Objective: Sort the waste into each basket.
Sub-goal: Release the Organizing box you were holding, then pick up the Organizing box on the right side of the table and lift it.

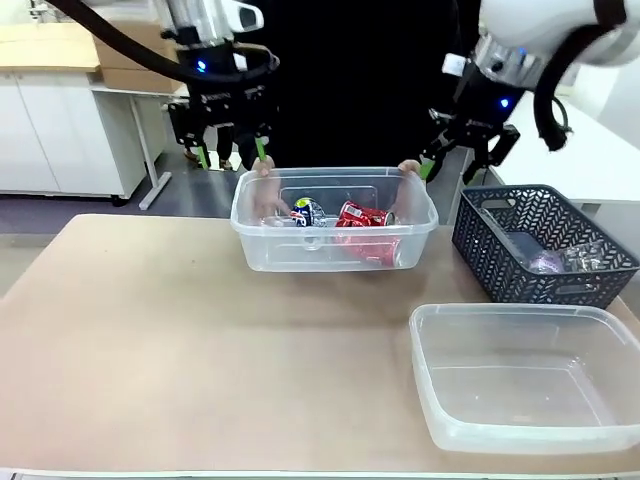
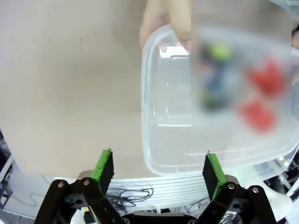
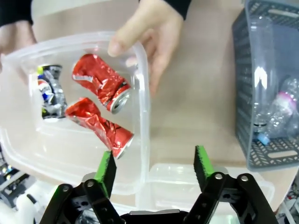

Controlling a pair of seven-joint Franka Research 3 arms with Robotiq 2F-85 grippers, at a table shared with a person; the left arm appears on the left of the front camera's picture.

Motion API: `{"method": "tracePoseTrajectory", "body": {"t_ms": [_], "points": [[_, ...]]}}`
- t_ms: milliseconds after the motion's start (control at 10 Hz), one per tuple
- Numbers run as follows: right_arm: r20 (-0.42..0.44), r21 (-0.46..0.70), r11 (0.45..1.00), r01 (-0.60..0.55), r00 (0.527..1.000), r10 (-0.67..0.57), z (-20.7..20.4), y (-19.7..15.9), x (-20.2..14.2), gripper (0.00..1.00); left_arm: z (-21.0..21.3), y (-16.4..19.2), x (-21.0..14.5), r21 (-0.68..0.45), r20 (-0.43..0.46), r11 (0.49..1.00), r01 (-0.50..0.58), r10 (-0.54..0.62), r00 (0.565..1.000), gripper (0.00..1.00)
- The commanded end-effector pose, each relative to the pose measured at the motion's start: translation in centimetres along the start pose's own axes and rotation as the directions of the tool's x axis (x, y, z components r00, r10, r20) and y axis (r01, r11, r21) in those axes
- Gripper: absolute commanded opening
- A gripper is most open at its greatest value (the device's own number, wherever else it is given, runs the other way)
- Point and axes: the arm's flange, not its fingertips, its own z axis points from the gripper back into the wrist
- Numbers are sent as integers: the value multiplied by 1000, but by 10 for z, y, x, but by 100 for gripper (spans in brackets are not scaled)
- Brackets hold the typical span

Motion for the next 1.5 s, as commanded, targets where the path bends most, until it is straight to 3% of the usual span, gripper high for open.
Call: {"method": "tracePoseTrajectory", "body": {"t_ms": [0,200,300,1000,1100,1400], "points": [[36,36,999,6,999,-7,-9,-2,-6,100,-19,7,-5,-24,-16,999,46,-46,999,100],[2,-23,1000,14,1000,-14,-26,7,-2,100,-25,10,-2,-27,-70,997,66,-67,995,100],[11,3,1000,5,1000,-5,-9,-1,-1,100,-19,1,-1,-7,-30,1000,29,-29,999,100],[8,-2,1000,2,1000,-2,-12,1,-2,100,-21,1,1,-14,-37,999,41,-41,998,100],[60,105,994,-8,998,1,36,-45,-30,100,-2,1,-11,-31,-13,998,59,-60,998,100],[150,46,991,-129,981,120,92,-147,-116,100,26,40,-100,-130,22,981,144,-143,990,100]]}}
